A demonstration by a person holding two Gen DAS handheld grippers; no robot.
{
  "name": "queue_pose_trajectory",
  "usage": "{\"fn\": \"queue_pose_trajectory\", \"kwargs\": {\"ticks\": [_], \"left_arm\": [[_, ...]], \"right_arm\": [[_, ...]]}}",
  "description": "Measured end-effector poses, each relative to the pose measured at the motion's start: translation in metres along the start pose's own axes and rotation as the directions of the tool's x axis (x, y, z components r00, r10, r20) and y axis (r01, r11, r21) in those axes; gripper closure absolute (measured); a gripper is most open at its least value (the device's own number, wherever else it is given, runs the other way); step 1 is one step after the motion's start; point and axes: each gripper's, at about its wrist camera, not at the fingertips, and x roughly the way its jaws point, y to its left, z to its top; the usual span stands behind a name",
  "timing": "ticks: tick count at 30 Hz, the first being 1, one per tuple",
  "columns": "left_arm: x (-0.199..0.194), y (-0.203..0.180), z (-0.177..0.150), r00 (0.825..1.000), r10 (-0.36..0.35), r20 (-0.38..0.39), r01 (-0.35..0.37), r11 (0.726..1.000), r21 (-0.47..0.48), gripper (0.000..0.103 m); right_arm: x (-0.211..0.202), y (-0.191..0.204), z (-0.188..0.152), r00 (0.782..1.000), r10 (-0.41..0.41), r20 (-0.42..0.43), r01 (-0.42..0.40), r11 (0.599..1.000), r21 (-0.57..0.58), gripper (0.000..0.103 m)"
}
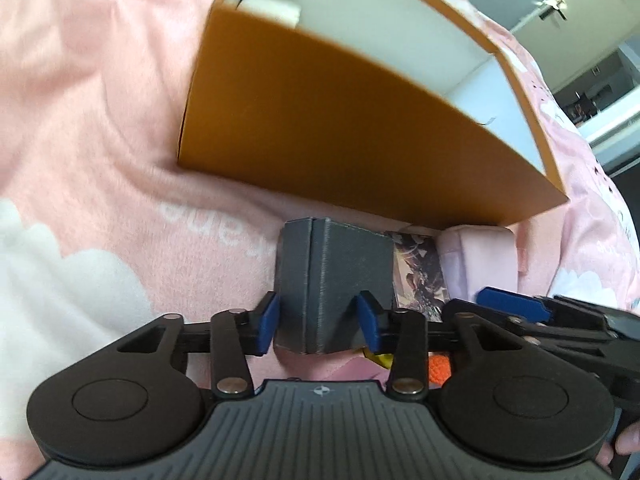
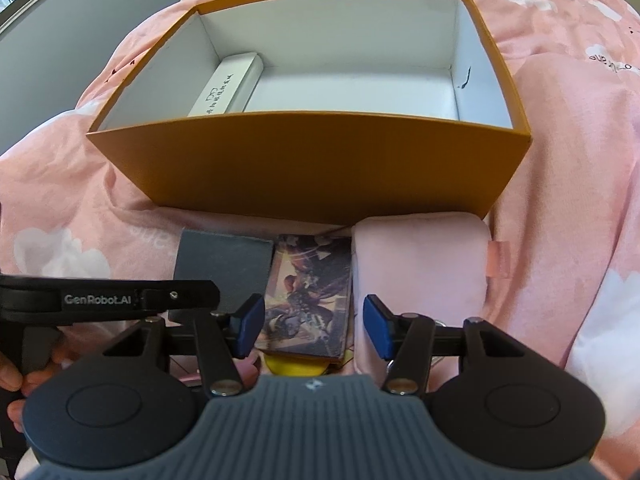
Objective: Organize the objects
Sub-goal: 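Close left gripper on dark gray box while right gripper pinches trading card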
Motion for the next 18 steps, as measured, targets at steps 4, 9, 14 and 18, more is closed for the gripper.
{"fn": "queue_pose_trajectory", "kwargs": {"ticks": [4, 9, 14, 18], "left_arm": [[-0.012, -0.005, 0.0, 1.0, -0.001, 0.003, 0.001, 1.0, 0.03, 0.061], [-0.02, -0.005, 0.001, 0.999, -0.031, -0.015, 0.031, 0.999, 0.024, 0.064], [-0.016, 0.004, 0.002, 0.998, -0.063, -0.031, 0.062, 0.998, -0.033, 0.062], [0.002, 0.023, 0.002, 0.995, -0.081, -0.058, 0.073, 0.989, -0.129, 0.057]], "right_arm": [[0.002, -0.002, -0.002, 1.0, 0.009, -0.018, -0.009, 1.0, 0.007, 0.061], [0.009, -0.005, -0.005, 0.999, 0.012, -0.053, -0.011, 1.0, 0.014, 0.063], [0.011, -0.007, -0.005, 0.998, 0.021, -0.059, -0.019, 1.0, 0.022, 0.063], [0.01, -0.008, -0.006, 0.998, 0.024, -0.059, -0.022, 0.999, 0.026, 0.064]]}}
